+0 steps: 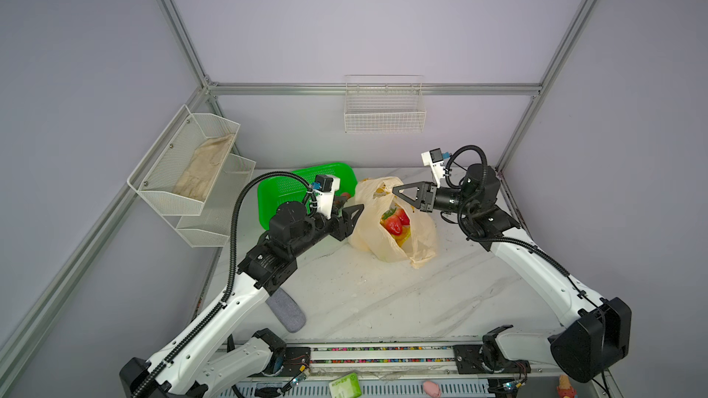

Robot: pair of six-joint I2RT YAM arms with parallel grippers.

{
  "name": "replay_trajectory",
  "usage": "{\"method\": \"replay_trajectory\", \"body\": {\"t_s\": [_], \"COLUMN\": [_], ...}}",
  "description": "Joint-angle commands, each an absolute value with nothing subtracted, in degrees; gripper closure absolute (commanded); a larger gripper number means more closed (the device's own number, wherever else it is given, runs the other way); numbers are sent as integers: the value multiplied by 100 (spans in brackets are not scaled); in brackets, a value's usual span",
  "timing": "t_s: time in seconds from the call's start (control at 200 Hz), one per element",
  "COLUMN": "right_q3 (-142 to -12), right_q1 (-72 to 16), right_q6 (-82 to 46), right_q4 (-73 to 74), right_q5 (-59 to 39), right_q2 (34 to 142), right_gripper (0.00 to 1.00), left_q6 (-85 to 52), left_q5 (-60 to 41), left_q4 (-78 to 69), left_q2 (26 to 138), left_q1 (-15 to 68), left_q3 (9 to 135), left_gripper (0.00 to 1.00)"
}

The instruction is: Place the fake fruits into the plastic bag and tie a complex knot

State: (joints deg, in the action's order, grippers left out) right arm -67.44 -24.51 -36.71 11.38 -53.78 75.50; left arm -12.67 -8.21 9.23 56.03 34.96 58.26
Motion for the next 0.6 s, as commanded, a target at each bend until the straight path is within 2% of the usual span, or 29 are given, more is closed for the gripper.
{"method": "replay_trajectory", "body": {"t_s": [0.0,0.08,0.175,0.345,0.595], "right_q3": [-7065,-7153,-7239,-7282,-7249], "right_q1": [-2589,-2619,-2641,-2649,-2655], "right_q6": [-3857,-3861,-3876,-3872,-3909], "right_q4": [1391,1355,1353,1371,1454], "right_q5": [-5418,-5483,-5562,-5660,-5709], "right_q2": [7632,7686,7708,7761,7840], "right_gripper": [100,100,100,100,100], "left_q6": [-380,-140,165,272,278], "left_q5": [-739,-705,-547,44,114], "left_q4": [870,848,795,615,-73], "left_q2": [5759,5944,6201,6655,6848], "left_q1": [3870,4071,4253,4336,4344], "left_q3": [6109,6328,6557,6921,6882], "left_gripper": [46,53,55,51,48]}}
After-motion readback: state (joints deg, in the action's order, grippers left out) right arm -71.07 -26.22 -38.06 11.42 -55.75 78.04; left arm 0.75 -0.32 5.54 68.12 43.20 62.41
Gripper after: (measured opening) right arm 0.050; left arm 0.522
